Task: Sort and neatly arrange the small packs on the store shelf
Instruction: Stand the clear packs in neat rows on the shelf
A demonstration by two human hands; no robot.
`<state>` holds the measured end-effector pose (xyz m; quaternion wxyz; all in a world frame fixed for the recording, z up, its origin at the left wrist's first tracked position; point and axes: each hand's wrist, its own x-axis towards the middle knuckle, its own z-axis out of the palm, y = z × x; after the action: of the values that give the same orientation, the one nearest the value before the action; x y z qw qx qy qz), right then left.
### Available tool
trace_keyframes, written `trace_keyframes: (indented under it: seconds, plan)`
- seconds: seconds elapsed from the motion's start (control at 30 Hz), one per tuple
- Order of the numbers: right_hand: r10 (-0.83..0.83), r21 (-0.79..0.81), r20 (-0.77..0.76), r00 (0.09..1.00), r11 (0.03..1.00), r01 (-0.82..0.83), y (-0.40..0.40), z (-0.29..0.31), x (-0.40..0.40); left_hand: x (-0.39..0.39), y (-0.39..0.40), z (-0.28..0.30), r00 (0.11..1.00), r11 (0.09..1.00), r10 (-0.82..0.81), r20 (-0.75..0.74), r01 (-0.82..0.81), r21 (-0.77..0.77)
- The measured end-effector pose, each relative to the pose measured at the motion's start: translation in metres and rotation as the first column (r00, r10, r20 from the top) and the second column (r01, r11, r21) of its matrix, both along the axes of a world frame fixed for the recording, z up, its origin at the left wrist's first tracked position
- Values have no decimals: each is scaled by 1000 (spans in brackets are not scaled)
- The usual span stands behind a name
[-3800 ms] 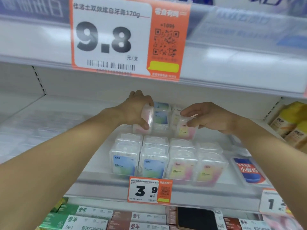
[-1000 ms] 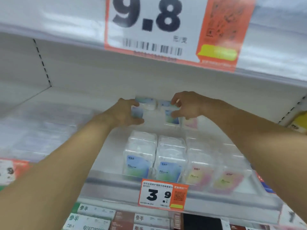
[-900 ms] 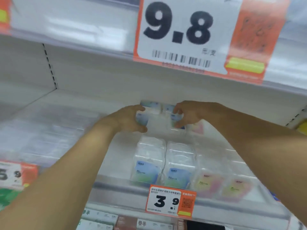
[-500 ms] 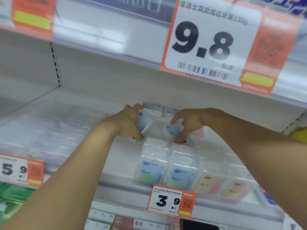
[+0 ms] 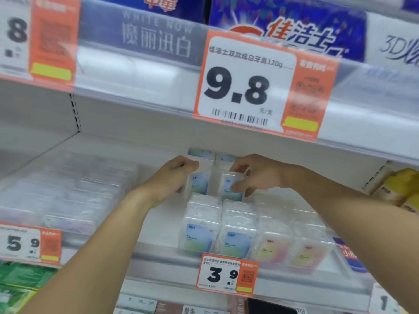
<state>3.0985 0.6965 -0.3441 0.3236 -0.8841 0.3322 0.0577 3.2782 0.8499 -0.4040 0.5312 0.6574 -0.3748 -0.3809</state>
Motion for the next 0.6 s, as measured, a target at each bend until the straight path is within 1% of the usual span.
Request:
trace_keyframes:
  seconds: [0.07,0.17,0.4,0.5,0.6]
  plan:
    - [-19,60,22,1000,998,18,3,3,-2,0,1,0,1000,1000,-9,7,9,-1]
    - [-56,122,31,998,991,52,7,5,-6,-2,6,2,998,999,-51,-24,51,3]
    - [-36,129,3,999,991,35,11,6,-13,-11,15,4,993,995,-98,-67,99,9]
    - [-32,167,-7,999,985,32,13,8,-15,-12,17,3,991,992,-123,-62,124,21]
    - [-29,150,-8,1000,988,30,15,7,-15,-14,18,4,990,991,-133,-52,134,26]
